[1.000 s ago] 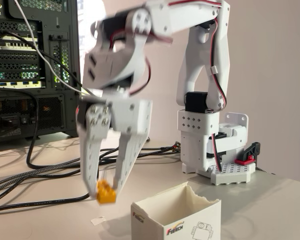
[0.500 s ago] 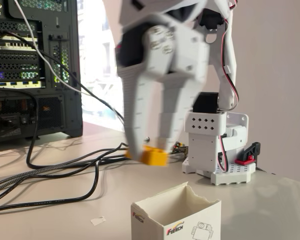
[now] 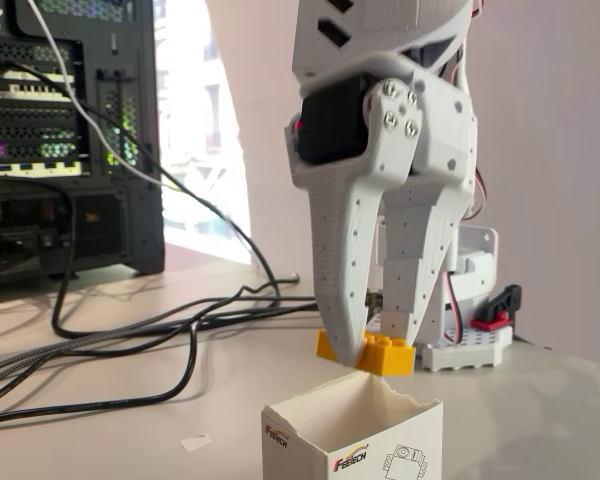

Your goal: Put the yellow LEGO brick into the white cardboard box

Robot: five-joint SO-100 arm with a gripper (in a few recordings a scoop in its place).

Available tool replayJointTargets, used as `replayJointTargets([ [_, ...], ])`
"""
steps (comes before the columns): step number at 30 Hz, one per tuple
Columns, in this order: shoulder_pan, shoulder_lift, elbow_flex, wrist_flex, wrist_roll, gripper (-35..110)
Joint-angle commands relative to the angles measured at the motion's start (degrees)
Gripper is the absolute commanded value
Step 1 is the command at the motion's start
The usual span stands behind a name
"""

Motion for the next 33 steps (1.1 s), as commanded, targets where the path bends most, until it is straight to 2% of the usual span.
replayJointTargets([
  [1, 0.53, 7.65, 0.35, 0.0, 0.62, 9],
  [5, 1.05, 7.29, 0.62, 0.35, 0.88, 20],
  [8, 1.32, 7.12, 0.09, 1.05, 0.88, 22],
  [12, 2.55, 8.17, 0.53, 0.79, -2.29, 13],
  [18, 8.7, 15.82, 9.93, -2.99, -18.11, 1],
  [27, 13.54, 25.14, 20.65, -5.45, -25.4, 0],
  [33, 17.49, 36.21, 33.49, -11.16, -31.29, -6],
])
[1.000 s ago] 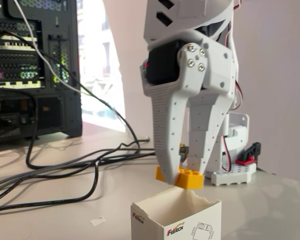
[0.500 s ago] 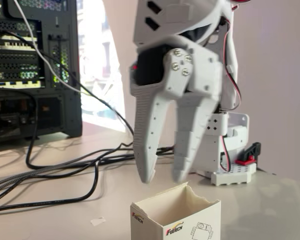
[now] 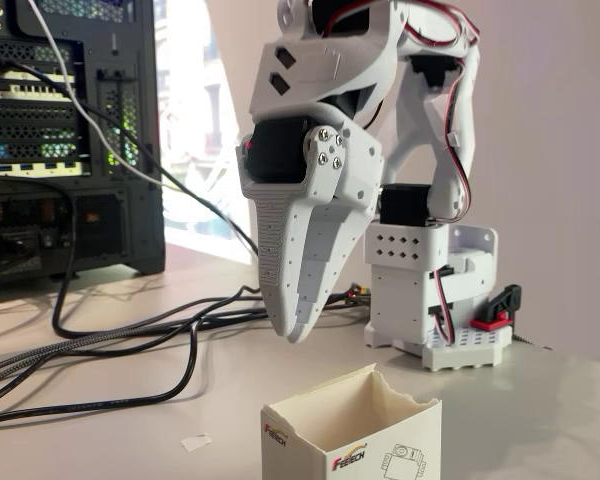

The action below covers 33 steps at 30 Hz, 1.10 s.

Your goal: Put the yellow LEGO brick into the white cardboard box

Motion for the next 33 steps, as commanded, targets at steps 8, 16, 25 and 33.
replayJointTargets([
  [8, 5.27, 28.74, 20.04, -4.66, -5.36, -9],
  [16, 7.65, 40.78, 28.12, -4.92, -5.98, -9],
  [25, 9.93, 55.02, 33.13, 0.18, -6.94, -9],
  [33, 10.46, 55.11, 33.13, 0.26, -6.77, -9],
])
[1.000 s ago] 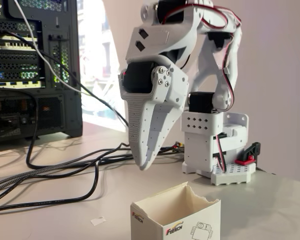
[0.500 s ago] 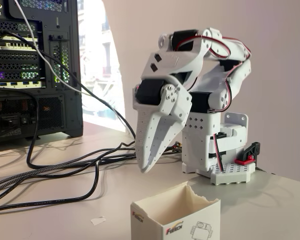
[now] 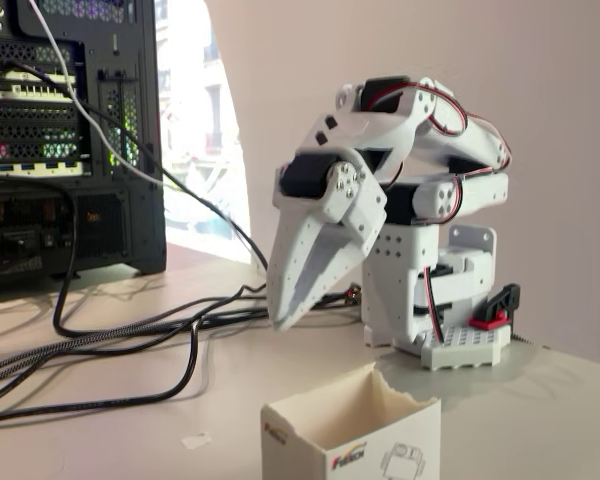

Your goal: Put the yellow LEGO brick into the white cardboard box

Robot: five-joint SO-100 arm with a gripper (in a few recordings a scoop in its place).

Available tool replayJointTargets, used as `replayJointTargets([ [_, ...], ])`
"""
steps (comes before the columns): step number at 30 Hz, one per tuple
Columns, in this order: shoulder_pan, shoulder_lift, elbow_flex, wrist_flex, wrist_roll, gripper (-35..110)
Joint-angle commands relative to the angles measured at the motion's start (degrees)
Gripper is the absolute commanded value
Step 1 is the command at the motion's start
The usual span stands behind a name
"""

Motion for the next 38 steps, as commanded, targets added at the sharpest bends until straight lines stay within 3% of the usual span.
replayJointTargets([
  [1, -0.09, 1.58, -0.79, 0.44, -0.79, -9],
  [38, -1.32, 1.58, -0.44, -0.62, 2.46, -8],
])
